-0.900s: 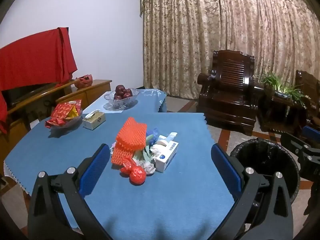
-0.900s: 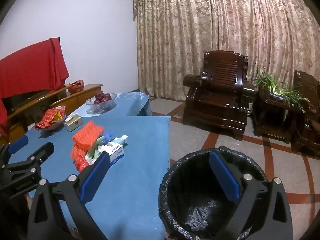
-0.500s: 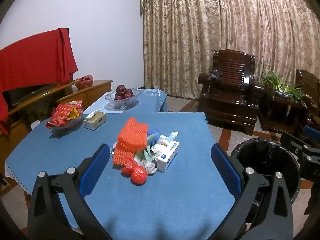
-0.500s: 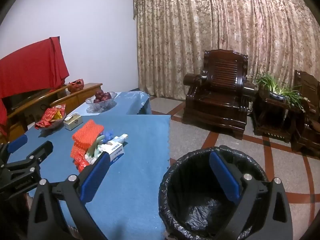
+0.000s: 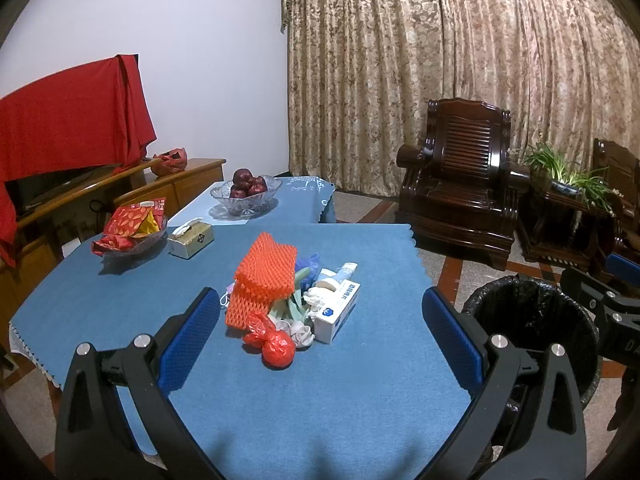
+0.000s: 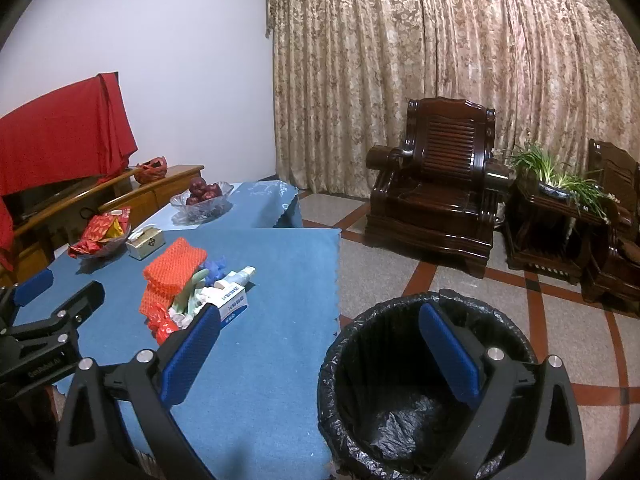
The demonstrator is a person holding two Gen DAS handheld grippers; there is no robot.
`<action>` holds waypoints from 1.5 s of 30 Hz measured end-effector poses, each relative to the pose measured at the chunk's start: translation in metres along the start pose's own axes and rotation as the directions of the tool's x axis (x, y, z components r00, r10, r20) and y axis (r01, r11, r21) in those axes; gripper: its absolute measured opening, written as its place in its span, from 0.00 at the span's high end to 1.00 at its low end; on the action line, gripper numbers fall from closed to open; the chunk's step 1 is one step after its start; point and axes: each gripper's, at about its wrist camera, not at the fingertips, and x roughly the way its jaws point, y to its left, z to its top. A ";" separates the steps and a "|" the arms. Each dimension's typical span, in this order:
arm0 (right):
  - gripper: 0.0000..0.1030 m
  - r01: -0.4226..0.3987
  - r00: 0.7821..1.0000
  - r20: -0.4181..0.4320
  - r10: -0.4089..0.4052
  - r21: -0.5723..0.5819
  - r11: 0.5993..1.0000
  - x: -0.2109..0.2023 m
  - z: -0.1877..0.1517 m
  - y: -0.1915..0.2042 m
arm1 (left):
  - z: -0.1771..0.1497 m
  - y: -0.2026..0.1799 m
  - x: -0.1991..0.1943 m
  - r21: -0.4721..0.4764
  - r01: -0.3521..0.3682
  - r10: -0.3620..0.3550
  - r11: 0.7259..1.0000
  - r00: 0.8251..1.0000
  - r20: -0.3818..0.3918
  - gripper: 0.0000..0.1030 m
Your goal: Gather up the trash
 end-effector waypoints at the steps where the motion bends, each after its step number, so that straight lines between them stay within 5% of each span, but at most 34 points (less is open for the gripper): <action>1: 0.06 0.000 1.000 -0.001 0.000 0.001 1.000 0.000 0.000 0.000 | 0.000 0.000 0.000 -0.001 0.000 0.000 1.000 1.000 0.000 0.05; 45: 0.06 0.002 1.000 -0.009 -0.002 -0.001 1.000 0.006 -0.012 -0.006 | -0.002 0.003 0.003 -0.001 0.001 -0.001 1.000 1.000 -0.005 0.05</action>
